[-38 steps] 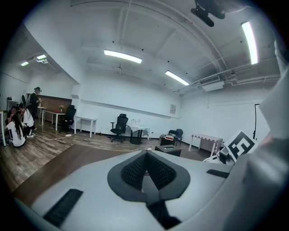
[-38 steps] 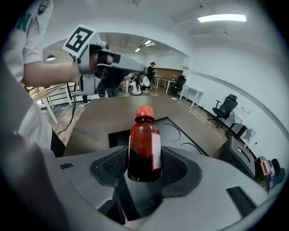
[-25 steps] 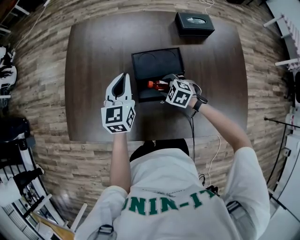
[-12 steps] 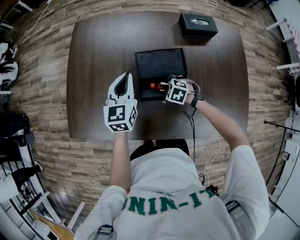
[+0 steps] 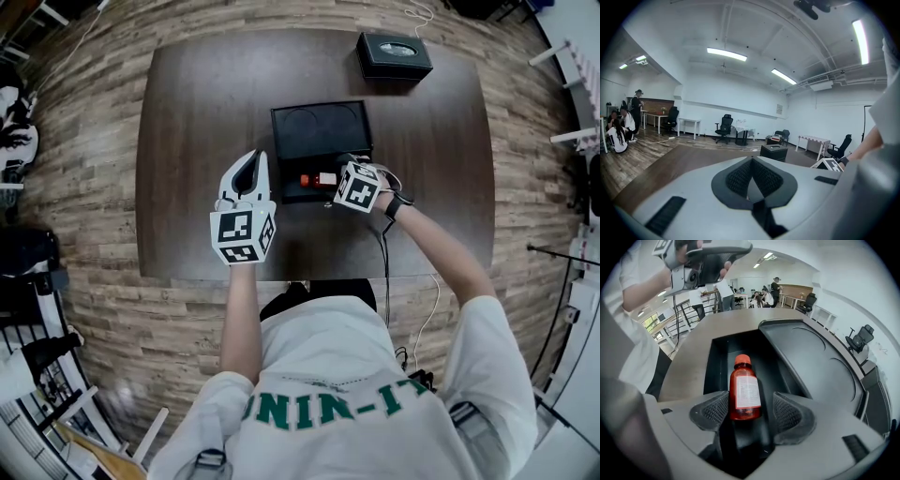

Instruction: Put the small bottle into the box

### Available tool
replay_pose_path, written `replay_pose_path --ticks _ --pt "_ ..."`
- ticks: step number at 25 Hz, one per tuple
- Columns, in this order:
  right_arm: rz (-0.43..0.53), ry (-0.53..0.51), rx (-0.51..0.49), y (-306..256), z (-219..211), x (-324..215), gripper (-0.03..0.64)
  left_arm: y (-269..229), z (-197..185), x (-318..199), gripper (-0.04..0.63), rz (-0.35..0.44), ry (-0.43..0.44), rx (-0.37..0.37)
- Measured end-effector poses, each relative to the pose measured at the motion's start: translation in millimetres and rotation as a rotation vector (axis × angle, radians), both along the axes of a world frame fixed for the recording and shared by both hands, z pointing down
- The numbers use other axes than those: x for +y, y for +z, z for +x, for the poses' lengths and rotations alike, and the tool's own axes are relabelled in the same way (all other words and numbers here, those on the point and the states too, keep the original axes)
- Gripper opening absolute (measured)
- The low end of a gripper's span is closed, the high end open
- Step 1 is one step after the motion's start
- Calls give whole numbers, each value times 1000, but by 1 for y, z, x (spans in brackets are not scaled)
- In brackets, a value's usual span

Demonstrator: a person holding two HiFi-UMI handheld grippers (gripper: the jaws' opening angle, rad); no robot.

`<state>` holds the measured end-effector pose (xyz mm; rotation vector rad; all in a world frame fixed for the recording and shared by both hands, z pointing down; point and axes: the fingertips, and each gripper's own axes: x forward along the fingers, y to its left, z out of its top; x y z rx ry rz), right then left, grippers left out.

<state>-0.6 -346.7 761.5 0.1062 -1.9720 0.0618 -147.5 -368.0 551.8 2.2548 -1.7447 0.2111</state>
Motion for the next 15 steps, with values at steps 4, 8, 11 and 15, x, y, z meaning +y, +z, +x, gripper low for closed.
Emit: replay_pose_path --ticks 4,8,11,15 --pt "10 51 -33 -12 6 2 304 -4 2 5 6 9 7 -1" --pt "19 107 -87 -35 14 7 301 -15 7 9 6 26 16 -1" --pt "55 199 -160 -62 16 0 299 -25 11 10 6 39 24 -3" --pt "101 340 -279 -103 23 -8 282 -37 16 15 6 46 31 -7"
